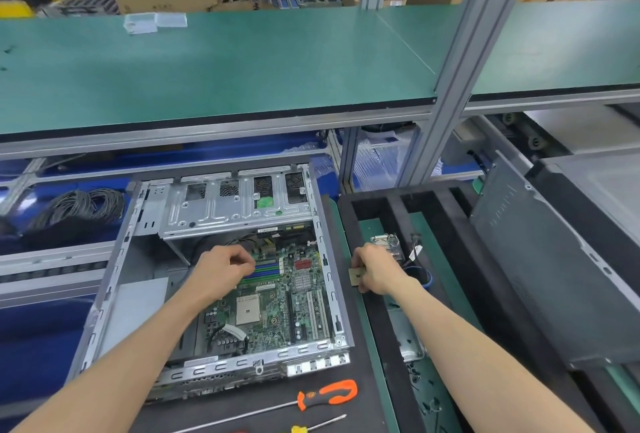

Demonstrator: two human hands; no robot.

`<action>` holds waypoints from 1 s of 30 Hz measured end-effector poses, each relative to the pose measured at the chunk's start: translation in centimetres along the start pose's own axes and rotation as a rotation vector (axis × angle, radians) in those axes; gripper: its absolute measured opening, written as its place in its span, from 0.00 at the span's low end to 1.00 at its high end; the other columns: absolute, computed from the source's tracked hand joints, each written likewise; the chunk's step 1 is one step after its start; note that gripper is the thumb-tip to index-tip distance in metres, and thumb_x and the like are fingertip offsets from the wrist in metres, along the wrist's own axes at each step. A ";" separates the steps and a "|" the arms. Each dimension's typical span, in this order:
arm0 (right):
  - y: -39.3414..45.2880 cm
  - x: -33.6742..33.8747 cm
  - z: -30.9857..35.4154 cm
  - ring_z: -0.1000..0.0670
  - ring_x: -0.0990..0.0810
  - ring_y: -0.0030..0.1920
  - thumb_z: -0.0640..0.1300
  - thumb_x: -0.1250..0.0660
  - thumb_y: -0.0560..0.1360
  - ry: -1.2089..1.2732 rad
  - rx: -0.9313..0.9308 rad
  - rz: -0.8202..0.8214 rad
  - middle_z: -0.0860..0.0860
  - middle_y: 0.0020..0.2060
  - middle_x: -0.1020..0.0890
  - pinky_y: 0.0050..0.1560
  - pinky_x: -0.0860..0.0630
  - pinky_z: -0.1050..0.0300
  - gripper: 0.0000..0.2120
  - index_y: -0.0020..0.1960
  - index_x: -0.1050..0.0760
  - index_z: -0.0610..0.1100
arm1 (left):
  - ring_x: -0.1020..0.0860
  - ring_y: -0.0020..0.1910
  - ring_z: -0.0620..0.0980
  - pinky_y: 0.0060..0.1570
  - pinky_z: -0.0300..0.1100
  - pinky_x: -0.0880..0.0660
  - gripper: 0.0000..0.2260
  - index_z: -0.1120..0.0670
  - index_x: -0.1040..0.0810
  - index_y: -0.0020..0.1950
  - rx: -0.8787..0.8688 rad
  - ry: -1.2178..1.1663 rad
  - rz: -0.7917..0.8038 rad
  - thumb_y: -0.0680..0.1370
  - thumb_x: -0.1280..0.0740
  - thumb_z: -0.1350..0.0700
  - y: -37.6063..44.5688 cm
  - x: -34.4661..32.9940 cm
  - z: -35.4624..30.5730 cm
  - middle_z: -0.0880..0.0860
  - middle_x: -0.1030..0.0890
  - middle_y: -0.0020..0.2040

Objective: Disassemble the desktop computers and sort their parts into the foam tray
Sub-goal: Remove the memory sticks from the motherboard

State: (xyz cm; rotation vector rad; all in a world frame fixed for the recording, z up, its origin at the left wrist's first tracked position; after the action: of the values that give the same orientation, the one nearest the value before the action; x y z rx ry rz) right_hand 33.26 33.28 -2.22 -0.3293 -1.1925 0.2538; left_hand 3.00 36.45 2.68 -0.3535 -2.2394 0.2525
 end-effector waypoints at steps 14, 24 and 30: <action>-4.7 10.1 7.5 0.57 0.23 0.35 0.38 0.33 0.74 0.388 0.218 -0.665 0.58 0.31 0.23 0.37 0.26 0.62 0.05 0.46 0.22 0.47 | 0.23 0.62 0.55 0.61 0.48 0.25 0.19 0.54 0.23 0.67 -0.014 0.508 0.132 0.80 0.41 0.67 2.3 2.5 0.6 0.55 0.22 0.66; -2.1 1.6 19.8 0.47 0.20 0.41 0.38 0.41 0.81 0.152 0.261 -0.087 0.45 0.45 0.18 0.43 0.20 0.52 0.10 0.53 0.21 0.39 | 0.23 0.59 0.53 0.56 0.46 0.23 0.17 0.50 0.23 0.67 0.036 0.666 0.309 0.81 0.40 0.62 2.9 3.4 3.6 0.53 0.22 0.66; 0.6 -2.1 16.8 0.37 0.23 0.59 0.38 0.40 0.81 0.205 -0.129 -0.013 0.35 0.63 0.28 0.51 0.26 0.49 0.16 0.67 0.34 0.33 | 0.23 0.61 0.54 0.55 0.43 0.28 0.14 0.55 0.25 0.67 0.095 0.649 0.369 0.82 0.39 0.56 3.9 4.2 5.5 0.54 0.21 0.64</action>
State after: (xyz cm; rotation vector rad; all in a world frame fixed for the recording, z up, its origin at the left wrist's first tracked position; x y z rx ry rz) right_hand 16.75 35.07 1.32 -0.4499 -1.0097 0.1284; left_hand -3.12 41.15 1.08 -0.6889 -1.5106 0.3749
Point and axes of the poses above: each hand's wrist, its own y-axis towards the middle knuckle, its own x-axis out of the back of the hand, z = x × y, the point moved 8 cm from there along y, towards the middle knuckle
